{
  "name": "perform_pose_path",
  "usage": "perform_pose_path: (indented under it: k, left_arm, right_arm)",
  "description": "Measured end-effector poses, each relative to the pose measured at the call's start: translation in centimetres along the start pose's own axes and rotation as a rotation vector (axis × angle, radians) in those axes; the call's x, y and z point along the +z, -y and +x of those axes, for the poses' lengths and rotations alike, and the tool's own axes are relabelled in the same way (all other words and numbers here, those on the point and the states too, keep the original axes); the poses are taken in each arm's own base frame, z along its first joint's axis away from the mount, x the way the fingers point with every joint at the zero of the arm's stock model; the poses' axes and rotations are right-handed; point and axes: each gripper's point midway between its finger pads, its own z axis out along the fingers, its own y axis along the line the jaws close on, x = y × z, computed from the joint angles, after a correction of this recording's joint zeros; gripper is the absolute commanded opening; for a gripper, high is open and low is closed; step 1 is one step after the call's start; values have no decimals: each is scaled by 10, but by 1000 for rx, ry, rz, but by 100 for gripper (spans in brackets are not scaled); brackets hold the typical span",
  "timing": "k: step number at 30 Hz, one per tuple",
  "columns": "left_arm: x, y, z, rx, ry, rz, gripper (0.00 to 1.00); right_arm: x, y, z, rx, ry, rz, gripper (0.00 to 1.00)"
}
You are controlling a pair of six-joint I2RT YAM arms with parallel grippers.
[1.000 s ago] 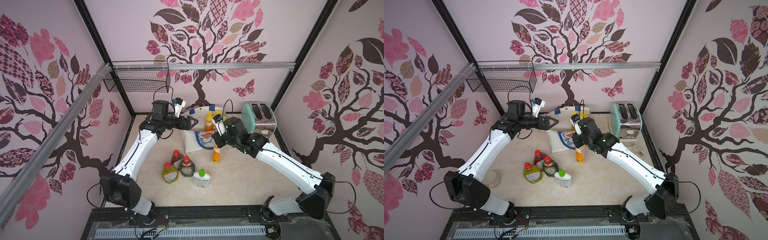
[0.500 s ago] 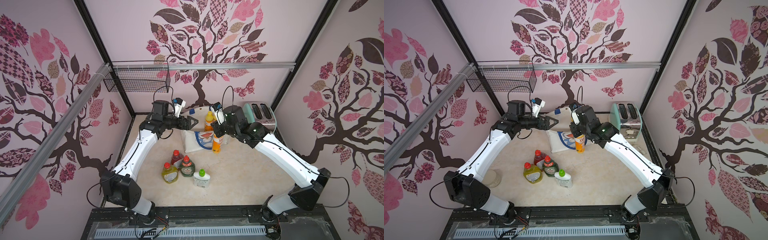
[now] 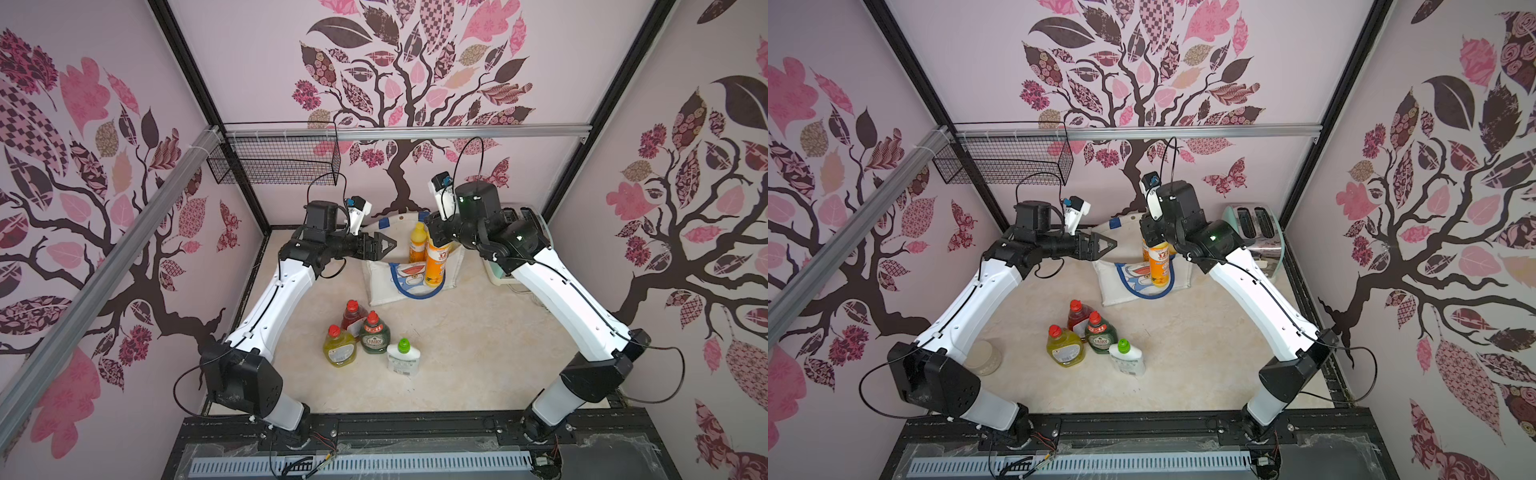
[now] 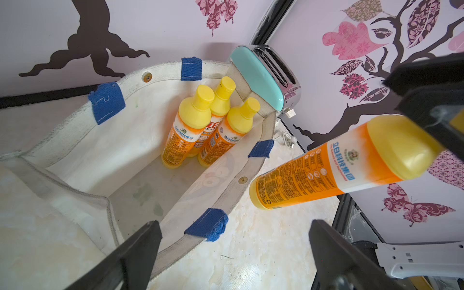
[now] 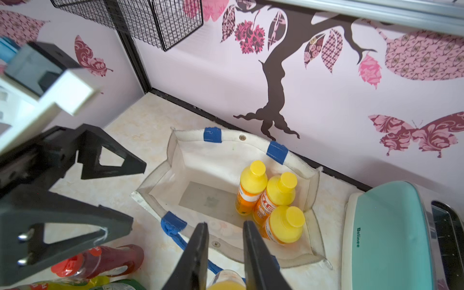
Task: Pack dish soap into the shopping bag
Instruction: Place the bottle of dish soap in the shopping bag.
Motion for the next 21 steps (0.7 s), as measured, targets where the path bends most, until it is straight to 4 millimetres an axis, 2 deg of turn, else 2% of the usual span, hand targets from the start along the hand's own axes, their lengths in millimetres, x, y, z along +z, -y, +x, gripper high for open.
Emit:
perform_pose_path:
  k: [5,12,21]
  left_arm:
    - [0,0,1,3,-5,0,98]
    - [0,0,2,3,-6,2,98]
    - [0,0,1,4,-6,2,98]
  right_arm:
    - [-1,1,-18,-4,35,2,0]
    - [1,4,-27,-3,49,9,0]
    - [-9,11,-69,8,150,19,0]
